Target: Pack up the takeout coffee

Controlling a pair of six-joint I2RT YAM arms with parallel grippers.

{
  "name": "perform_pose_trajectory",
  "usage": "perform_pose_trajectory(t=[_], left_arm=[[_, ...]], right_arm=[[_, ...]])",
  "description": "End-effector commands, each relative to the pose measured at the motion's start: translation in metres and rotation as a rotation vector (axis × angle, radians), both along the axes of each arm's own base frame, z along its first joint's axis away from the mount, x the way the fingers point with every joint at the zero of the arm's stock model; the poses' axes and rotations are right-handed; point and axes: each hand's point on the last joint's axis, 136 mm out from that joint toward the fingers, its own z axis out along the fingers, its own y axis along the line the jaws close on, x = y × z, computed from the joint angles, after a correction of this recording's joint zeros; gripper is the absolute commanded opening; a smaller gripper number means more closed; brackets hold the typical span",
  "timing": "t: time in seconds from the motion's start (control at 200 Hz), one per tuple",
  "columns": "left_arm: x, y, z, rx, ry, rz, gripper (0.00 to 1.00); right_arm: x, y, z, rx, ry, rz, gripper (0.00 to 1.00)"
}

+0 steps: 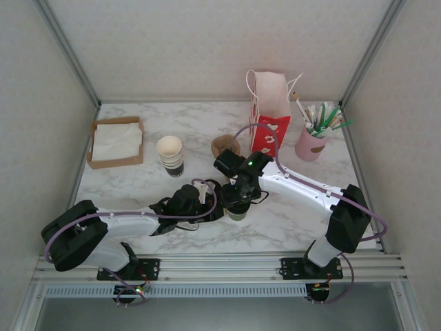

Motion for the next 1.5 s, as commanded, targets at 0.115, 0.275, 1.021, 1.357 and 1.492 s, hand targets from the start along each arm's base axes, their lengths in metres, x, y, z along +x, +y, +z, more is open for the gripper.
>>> perform_pose_trajectory(t=[0.115,0.275,1.021,1.357,1.492], left_arm=[[-0.001,-0.006,0.008,-0.016,-0.012,-0.013,0.10],[0.002,-0.004,0.019,-0.014,-0.033,-0.004,0.12],[0.000,0.010,0.027,0.017,-0.049,0.023,0.14],[0.000,0.011,0.027,0.023,-0.049,0.027,0.14],[0.000,0.012,0.028,0.027,-0.050,0.027,0.14]], right_arm=[[-0.003,-0.003,-0.001,-0.044,0.007,0.000,0.69],[-0.001,-0.007,-0.005,-0.079,0.008,-0.003,0.69],[0.000,-0.016,-0.006,-0.126,0.001,-0.002,0.69],[0.000,-0.024,-0.003,-0.107,0.001,-0.031,0.70],[0.001,-0.026,-0.002,-0.069,0.010,-0.050,0.70]])
